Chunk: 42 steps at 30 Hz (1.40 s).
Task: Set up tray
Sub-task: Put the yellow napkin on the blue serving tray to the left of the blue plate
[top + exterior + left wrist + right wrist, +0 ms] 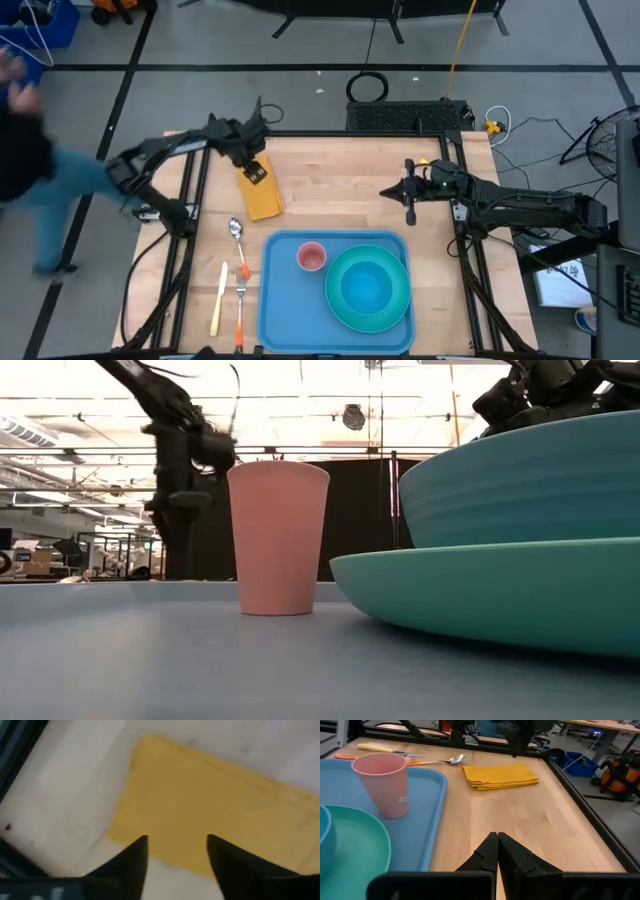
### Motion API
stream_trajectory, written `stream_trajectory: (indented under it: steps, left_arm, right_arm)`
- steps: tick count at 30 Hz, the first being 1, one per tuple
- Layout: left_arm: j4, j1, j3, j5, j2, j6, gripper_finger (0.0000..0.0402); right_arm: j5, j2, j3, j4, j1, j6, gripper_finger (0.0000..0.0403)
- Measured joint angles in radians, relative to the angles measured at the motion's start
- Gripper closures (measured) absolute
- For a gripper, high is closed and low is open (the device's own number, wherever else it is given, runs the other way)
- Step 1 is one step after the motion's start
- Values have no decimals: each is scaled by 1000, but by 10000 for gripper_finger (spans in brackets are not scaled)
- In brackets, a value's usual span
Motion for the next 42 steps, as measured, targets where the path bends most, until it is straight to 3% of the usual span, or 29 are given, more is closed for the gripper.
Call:
stream_trajectory:
  steps: [7, 13, 26, 34, 42]
  left_arm:
    - [-28, 128, 115, -48, 164, 114, 61]
    - [-63, 182, 122, 5, 230, 282, 18]
    - [-85, 224, 122, -27, 334, 348, 78]
    - [-53, 191, 124, 60, 341, 350, 115]
    - [-30, 180, 124, 92, 341, 336, 121]
  right_arm:
    - [-24, 0, 0, -23, 0, 0, 402]
    - [-23, 0, 0, -71, 0, -3, 402]
    - [-23, 0, 0, -123, 0, 2, 402]
    - [-22, 1, 0, -125, 1, 2, 402]
    - [-22, 1, 0, -118, 1, -3, 402]
